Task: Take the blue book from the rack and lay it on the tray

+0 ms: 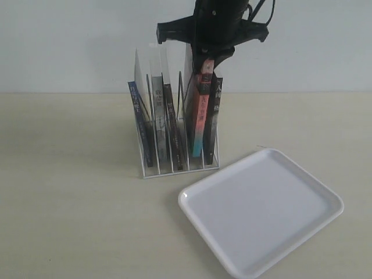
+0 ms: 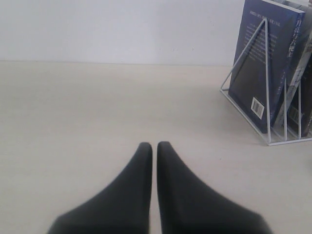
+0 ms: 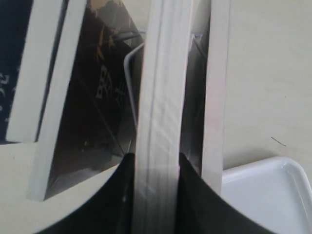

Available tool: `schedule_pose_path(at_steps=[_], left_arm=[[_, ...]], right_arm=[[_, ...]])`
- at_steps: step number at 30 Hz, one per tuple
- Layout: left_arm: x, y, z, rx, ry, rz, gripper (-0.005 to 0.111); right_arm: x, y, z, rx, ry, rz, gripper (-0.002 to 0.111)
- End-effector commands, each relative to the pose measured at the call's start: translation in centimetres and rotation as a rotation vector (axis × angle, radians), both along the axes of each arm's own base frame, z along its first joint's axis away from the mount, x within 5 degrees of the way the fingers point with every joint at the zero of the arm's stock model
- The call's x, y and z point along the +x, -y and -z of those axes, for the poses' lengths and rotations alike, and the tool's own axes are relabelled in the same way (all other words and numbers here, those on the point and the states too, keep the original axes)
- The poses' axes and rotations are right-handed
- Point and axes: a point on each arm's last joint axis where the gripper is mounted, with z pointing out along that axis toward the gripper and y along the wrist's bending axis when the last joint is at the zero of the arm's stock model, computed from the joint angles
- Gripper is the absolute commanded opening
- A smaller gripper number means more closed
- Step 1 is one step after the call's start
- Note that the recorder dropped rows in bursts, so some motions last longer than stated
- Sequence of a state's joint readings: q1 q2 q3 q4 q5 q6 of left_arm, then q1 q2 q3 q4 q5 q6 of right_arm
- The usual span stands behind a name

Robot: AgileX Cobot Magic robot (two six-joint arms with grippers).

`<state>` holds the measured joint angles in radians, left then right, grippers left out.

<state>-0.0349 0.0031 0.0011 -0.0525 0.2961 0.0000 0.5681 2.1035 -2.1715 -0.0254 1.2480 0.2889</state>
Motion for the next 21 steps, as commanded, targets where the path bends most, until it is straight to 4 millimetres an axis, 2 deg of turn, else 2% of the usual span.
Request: schedule_pose_path(at_steps=[1, 13, 16, 19, 21], left_arm=[[-0.01, 0.0, -0.09, -0.004, 0.008, -0.002, 0.004], [-0.01, 0.0, -0.09, -0.004, 0.008, -0.002, 0.004], [-0.01, 0.0, -0.09, -0.004, 0.008, -0.002, 0.004], [-0.01, 0.0, -0.09, -0.004, 0.008, -0.002, 0.004], [-0.01, 0.0, -0.09, -0.004, 0.008, -0.002, 0.004]], right_arm=[[0.55, -0.12, 0.45, -0.013, 0.027, -0.006, 0.0], [0.75, -0.23, 1.0, -0.034, 0.025, -0.034, 0.002], [0.77, -0.23, 0.99, -0.039, 0.03, -0.045, 0.016], [0.74, -0.24, 1.0, -0.037, 0.027, -0.046, 0.038], [0.71, -0.22, 0.92, -0.037, 0.029, -0.046, 0.047]])
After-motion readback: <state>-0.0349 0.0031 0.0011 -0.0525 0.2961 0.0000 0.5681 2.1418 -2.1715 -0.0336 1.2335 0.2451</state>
